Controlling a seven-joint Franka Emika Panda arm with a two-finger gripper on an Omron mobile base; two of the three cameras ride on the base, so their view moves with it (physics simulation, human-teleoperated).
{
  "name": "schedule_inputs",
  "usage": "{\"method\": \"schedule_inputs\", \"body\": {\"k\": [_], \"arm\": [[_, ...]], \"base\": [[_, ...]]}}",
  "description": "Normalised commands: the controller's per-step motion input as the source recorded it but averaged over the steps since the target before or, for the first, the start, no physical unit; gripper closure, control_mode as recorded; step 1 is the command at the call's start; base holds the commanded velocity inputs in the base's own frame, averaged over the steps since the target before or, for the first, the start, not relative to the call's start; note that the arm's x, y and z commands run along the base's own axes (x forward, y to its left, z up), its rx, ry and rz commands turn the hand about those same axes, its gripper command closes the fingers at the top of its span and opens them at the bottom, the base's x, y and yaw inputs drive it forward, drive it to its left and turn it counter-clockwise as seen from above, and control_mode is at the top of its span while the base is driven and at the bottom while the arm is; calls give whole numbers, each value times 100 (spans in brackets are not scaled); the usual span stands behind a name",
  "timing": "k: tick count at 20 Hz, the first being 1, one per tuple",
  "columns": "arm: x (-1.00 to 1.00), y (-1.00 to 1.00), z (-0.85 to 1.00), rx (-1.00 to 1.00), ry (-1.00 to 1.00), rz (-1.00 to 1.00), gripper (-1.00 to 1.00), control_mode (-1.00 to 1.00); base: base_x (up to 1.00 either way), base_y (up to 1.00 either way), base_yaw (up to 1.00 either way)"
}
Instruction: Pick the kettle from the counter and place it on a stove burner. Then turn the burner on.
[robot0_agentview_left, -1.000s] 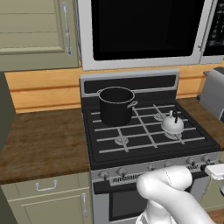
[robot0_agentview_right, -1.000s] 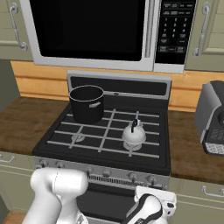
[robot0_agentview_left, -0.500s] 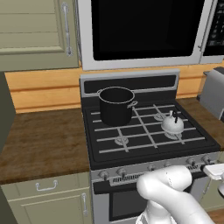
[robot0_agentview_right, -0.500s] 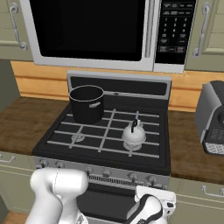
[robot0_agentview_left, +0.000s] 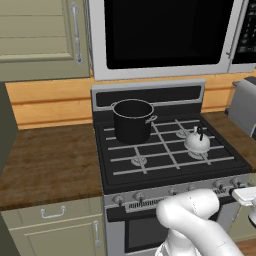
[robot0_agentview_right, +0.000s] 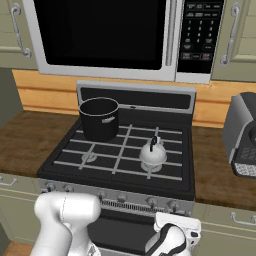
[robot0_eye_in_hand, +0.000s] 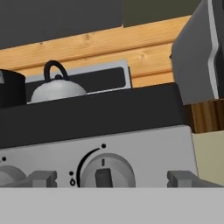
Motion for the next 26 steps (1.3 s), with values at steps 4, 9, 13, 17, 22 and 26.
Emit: {"method": "schedule_inputs", "body": {"k": [4,9,13,17,22,26], "arm": [[0,0,13,0,0,0,-100,-100],[0,0,17,0,0,0,-100,-100],[0,4,0,0,0,0,-100,-100],[0,15,-14,0,0,0,-100,-100],[0,15,-10,0,0,0,-100,-100],[3,1,0,0,0,0,-100,-100]], "base": [[0,0,0],[0,0,0],[0,0,0],[0,0,0],[0,0,0],[0,0,0]]}}
